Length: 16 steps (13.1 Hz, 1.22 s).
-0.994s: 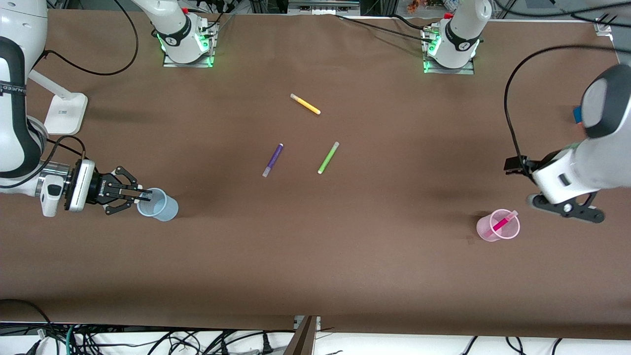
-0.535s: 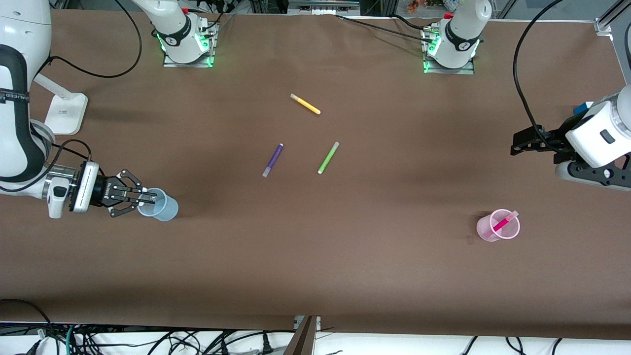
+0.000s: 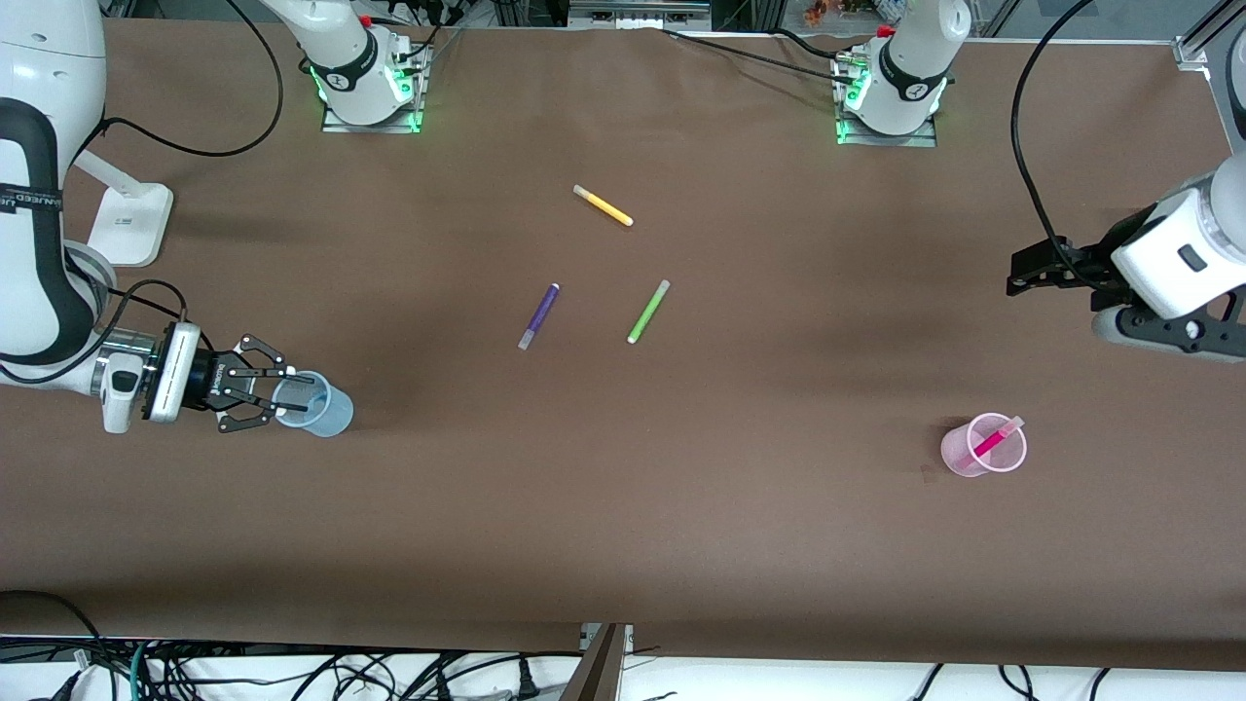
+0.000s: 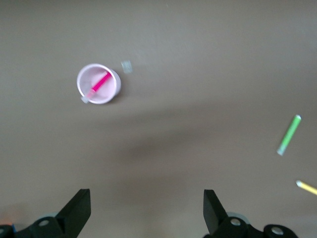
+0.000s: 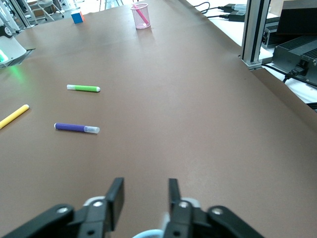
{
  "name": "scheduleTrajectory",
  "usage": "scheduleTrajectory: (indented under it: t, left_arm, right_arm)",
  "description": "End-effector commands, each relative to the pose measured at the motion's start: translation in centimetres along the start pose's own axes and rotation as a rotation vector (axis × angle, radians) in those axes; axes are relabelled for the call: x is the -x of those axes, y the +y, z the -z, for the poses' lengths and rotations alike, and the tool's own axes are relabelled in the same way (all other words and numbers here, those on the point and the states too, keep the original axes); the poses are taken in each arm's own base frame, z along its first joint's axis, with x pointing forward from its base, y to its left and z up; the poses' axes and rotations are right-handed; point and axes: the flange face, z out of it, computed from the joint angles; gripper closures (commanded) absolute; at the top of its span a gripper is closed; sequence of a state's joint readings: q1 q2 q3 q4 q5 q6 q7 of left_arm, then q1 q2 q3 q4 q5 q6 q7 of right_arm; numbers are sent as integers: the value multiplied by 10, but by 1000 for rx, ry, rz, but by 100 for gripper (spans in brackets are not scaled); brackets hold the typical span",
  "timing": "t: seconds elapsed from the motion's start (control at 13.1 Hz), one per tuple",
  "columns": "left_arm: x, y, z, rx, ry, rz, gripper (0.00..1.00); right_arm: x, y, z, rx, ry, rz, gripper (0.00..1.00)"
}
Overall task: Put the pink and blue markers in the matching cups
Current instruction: 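Release the blue marker into the blue cup while the left gripper withdraws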
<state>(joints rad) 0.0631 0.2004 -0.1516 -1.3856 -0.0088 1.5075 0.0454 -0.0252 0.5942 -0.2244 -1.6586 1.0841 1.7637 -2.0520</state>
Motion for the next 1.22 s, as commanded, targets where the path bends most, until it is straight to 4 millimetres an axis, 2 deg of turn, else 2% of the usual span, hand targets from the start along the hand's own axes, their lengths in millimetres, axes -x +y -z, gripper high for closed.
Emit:
scheduleTrajectory:
  t: [0.0, 0.08, 0.23, 0.31, 0.54, 0.69, 0.84, 0.99, 1.07, 1.15]
  left_arm:
    - [60, 9, -9, -35, 42, -8, 0]
    - [61, 5, -7, -34, 44, 10, 0]
    - [64, 11, 1, -31, 56, 1, 0]
    - [67, 11, -8, -21, -5, 4, 0]
    - [65, 8, -6, 0, -35, 14, 0]
    - [65, -1, -4, 21, -27, 33, 0]
    - [64, -5, -4, 44, -22, 45, 0]
    - [63, -5, -5, 38, -24, 44, 0]
    - [63, -5, -5, 38, -24, 44, 0]
    - [62, -5, -5, 38, -24, 44, 0]
  right_arm:
    - [-16, 9, 14, 22, 28, -72, 0]
    - [-24, 12, 20, 29, 21, -114, 0]
    - [-32, 12, 24, 19, -9, -244, 0]
    - [-40, 12, 31, 20, -55, -317, 0]
    - [-76, 22, 54, 80, -215, -565, 0]
    - [-93, 22, 59, 114, -288, -765, 0]
    - [-106, 18, 56, 145, -363, -926, 0]
    - [-126, 12, 63, 226, -520, -1048, 0]
    - [-143, 7, 73, 275, -580, -1087, 0]
    - [-148, 3, 77, 295, -622, -1133, 0]
